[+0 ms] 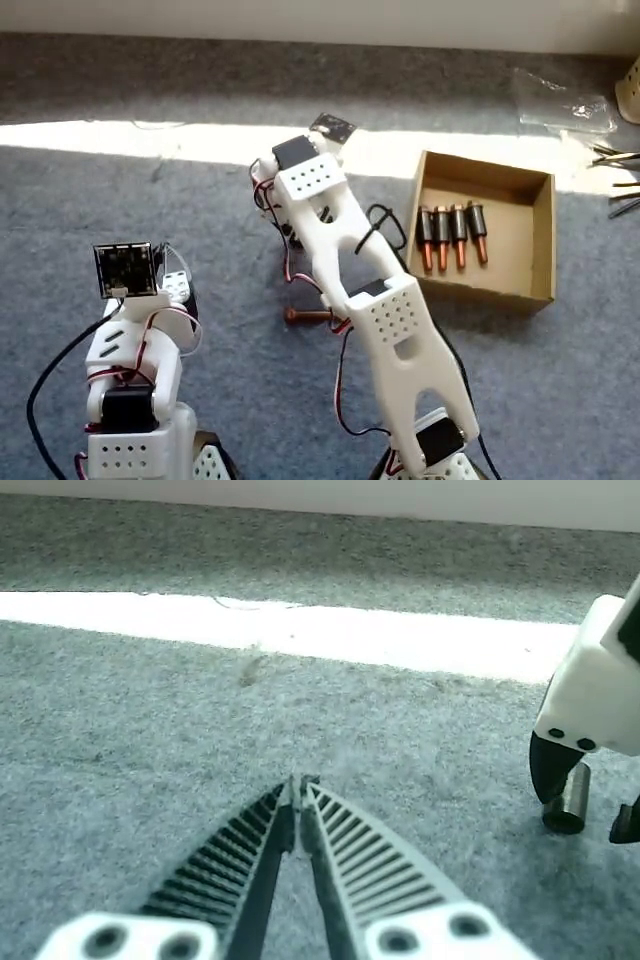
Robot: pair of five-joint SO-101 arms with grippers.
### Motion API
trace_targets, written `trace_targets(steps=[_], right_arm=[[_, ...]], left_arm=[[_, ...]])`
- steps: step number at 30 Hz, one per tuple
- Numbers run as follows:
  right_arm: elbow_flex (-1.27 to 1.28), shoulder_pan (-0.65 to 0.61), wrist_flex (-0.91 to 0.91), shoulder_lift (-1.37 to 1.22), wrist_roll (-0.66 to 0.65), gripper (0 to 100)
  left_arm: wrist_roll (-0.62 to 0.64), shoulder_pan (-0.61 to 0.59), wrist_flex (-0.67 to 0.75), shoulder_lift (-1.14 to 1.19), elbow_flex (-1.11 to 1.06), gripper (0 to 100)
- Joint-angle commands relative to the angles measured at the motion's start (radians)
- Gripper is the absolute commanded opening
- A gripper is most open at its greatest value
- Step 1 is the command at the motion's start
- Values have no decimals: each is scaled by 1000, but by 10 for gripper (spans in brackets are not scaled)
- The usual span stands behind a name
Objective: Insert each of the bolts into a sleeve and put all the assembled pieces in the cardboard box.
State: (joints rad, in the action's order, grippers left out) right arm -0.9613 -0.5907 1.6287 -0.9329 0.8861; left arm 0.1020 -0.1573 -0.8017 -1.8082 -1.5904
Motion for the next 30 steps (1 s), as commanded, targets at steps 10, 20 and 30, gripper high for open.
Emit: trace_targets(steps=[10,20,30], right_arm=[[-12,24,-45,16,-163,155],[-10,25,-76,15,-163,155],[-10,27,-84,4,-163,155]], left_arm=[[-2,-10,26,-10,8,34],[-2,-10,26,-10,8,34],[-2,-8,26,-10,7,34]])
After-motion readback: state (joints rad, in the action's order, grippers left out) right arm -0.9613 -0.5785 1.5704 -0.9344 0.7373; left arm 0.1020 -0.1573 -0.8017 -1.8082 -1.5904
